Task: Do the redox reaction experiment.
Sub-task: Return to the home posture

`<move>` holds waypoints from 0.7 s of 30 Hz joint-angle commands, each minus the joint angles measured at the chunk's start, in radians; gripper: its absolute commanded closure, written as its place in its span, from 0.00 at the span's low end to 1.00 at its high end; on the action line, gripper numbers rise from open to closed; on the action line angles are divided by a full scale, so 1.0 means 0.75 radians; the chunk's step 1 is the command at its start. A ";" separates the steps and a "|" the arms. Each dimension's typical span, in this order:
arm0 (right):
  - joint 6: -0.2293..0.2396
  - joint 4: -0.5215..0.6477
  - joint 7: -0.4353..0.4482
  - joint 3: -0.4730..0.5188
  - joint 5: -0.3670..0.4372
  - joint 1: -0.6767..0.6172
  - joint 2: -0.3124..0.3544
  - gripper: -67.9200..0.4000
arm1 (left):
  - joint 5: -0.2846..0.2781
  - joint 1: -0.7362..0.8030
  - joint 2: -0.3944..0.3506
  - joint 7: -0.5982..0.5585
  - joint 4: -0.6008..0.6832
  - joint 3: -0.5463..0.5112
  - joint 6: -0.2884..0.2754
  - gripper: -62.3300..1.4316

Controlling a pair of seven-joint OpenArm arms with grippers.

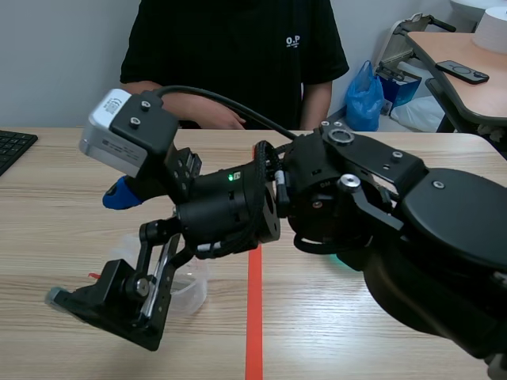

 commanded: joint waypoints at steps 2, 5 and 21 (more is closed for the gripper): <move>0.011 0.023 0.015 0.022 0.059 0.016 0.007 0.00 | -0.017 0.000 -0.008 -0.023 0.020 -0.012 -0.002 0.90; 0.011 0.051 0.016 0.021 0.139 0.015 0.030 0.00 | -0.017 0.002 -0.008 -0.049 0.020 -0.012 -0.001 0.85; -0.203 0.399 0.320 0.150 0.270 -0.116 0.508 0.00 | -0.018 0.147 -0.012 -0.163 0.223 -0.012 0.219 0.26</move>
